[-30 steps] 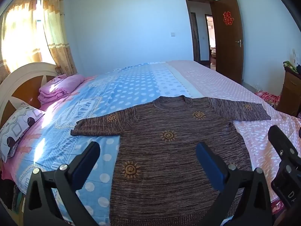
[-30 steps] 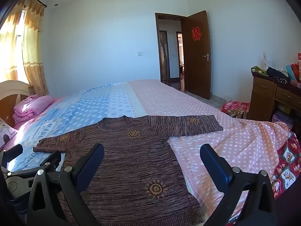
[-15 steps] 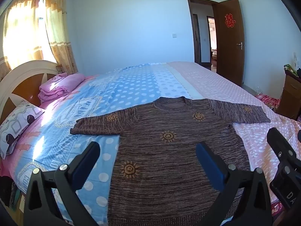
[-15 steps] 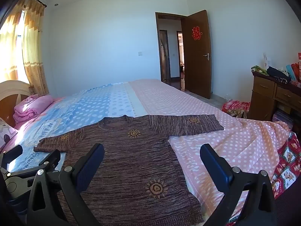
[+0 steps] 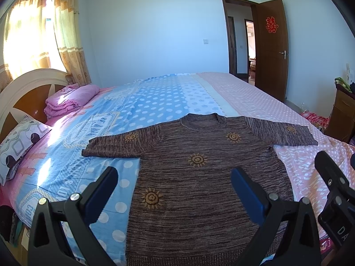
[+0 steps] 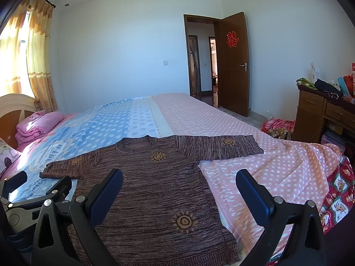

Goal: Fold small clothes

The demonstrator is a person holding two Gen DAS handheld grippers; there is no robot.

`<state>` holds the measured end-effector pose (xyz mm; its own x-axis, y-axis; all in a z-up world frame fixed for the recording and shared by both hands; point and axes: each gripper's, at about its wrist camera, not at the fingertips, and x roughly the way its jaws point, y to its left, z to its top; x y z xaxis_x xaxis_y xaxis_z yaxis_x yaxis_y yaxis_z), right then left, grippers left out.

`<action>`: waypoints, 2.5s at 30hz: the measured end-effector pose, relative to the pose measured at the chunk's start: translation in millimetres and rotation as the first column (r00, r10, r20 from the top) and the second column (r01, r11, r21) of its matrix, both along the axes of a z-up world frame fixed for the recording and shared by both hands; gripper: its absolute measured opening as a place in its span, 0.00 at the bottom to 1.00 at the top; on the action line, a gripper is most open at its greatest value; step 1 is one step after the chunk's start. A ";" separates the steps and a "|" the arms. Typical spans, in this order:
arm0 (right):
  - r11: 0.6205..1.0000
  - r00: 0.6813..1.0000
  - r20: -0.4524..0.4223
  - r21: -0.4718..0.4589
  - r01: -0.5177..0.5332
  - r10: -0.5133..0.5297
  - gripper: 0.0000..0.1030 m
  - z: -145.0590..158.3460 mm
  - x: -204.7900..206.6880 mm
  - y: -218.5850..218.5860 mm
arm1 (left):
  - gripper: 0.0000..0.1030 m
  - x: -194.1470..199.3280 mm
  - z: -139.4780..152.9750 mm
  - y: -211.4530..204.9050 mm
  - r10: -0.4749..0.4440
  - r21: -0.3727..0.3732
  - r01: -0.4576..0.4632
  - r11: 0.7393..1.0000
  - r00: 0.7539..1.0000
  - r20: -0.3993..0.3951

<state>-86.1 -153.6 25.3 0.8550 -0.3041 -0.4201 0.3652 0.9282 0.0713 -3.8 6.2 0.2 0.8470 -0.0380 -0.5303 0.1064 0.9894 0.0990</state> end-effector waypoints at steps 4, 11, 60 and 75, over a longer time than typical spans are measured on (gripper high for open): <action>1.000 1.000 0.002 0.001 0.001 -0.001 0.99 0.2 -0.4 0.4 | 1.00 0.5 0.3 0.4 0.001 -0.005 -0.001 1.000 1.000 -0.002; 1.000 1.000 0.000 0.007 0.002 -0.002 0.99 0.7 -0.4 -0.1 | 1.00 0.8 -0.3 1.1 0.001 -0.007 -0.001 1.000 1.000 -0.006; 1.000 1.000 -0.027 0.025 0.010 -0.009 0.99 -14.1 6.2 -6.5 | 1.00 14.3 -16.5 -0.9 -0.009 -0.011 0.009 1.000 0.999 -0.049; 0.995 0.993 -0.087 0.054 0.086 -0.081 0.99 -24.3 60.5 -63.4 | 1.00 91.1 -39.8 -17.8 -0.041 -0.027 0.037 0.999 0.990 -0.136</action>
<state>-25.6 -217.0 1.0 0.7883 -0.3462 -0.5086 0.4482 0.8894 0.0894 87.3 -11.6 -39.6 0.7640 -0.0838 -0.6397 0.1558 0.9862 0.0568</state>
